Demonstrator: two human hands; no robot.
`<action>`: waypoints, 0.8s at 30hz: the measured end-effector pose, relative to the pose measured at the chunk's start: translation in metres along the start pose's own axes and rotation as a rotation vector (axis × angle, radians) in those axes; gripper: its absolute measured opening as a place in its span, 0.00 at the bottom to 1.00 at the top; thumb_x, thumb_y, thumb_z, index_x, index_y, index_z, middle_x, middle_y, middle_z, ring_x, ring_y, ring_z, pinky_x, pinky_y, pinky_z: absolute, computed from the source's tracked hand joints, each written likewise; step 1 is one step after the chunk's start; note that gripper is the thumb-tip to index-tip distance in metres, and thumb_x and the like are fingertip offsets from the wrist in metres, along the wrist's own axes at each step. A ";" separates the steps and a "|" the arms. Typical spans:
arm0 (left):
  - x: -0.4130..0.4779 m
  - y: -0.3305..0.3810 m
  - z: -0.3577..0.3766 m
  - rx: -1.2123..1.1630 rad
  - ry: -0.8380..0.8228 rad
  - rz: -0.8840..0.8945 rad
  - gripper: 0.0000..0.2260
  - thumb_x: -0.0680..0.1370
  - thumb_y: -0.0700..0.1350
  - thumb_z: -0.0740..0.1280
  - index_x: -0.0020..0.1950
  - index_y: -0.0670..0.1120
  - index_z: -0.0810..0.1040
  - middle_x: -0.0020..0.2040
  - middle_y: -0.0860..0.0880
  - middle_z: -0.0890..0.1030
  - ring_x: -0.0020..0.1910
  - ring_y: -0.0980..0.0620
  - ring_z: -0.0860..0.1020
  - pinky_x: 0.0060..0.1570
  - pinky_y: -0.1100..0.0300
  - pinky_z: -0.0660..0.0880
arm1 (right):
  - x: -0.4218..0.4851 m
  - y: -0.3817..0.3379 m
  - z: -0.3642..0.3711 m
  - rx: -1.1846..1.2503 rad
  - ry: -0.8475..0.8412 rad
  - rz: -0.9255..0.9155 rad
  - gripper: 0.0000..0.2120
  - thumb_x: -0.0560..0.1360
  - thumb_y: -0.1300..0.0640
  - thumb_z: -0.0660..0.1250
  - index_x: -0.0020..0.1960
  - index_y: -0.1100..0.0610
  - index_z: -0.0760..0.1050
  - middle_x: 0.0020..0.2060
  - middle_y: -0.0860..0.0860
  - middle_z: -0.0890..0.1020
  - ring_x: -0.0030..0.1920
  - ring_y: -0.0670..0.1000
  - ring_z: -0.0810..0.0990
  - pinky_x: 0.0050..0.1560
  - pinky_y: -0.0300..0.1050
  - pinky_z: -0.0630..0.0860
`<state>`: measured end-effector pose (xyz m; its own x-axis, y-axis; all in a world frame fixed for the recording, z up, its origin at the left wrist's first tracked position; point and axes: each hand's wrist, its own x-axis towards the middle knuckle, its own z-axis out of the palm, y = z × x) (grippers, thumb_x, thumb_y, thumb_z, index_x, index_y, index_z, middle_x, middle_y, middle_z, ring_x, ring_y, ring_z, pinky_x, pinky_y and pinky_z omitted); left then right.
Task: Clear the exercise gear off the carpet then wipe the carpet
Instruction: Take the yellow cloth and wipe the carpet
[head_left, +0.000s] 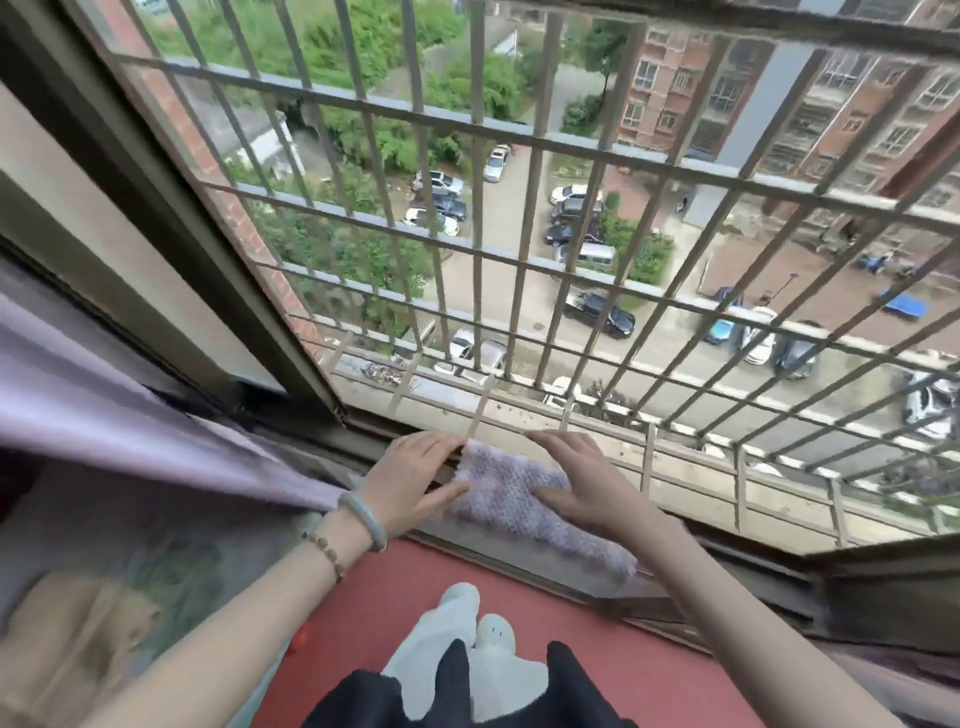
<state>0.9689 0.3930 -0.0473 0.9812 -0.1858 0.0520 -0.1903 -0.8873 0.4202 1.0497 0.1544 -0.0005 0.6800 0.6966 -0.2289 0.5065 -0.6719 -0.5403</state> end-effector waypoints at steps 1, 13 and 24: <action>-0.013 -0.001 -0.006 -0.029 0.053 -0.035 0.32 0.75 0.67 0.51 0.66 0.44 0.71 0.62 0.47 0.77 0.62 0.50 0.72 0.63 0.60 0.61 | 0.004 -0.011 0.001 0.028 -0.010 -0.050 0.30 0.75 0.51 0.65 0.74 0.50 0.58 0.70 0.50 0.66 0.71 0.51 0.62 0.71 0.46 0.60; -0.251 -0.005 -0.046 -0.488 0.670 -0.798 0.23 0.69 0.57 0.69 0.61 0.69 0.67 0.62 0.67 0.72 0.61 0.70 0.69 0.59 0.77 0.62 | 0.059 -0.174 0.085 0.265 -0.254 -0.518 0.32 0.68 0.60 0.69 0.69 0.47 0.63 0.63 0.47 0.72 0.63 0.43 0.71 0.64 0.38 0.69; -0.470 -0.031 -0.055 -0.580 0.857 -1.126 0.27 0.73 0.45 0.71 0.68 0.55 0.63 0.65 0.58 0.70 0.61 0.68 0.69 0.54 0.80 0.63 | 0.050 -0.337 0.217 0.339 -0.367 -0.550 0.33 0.70 0.64 0.71 0.71 0.51 0.64 0.59 0.46 0.75 0.59 0.44 0.74 0.55 0.26 0.70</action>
<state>0.5149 0.5312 -0.0353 0.3643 0.9234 -0.1209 0.4817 -0.0757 0.8731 0.7982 0.4703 -0.0057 0.1244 0.9892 -0.0775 0.4908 -0.1292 -0.8617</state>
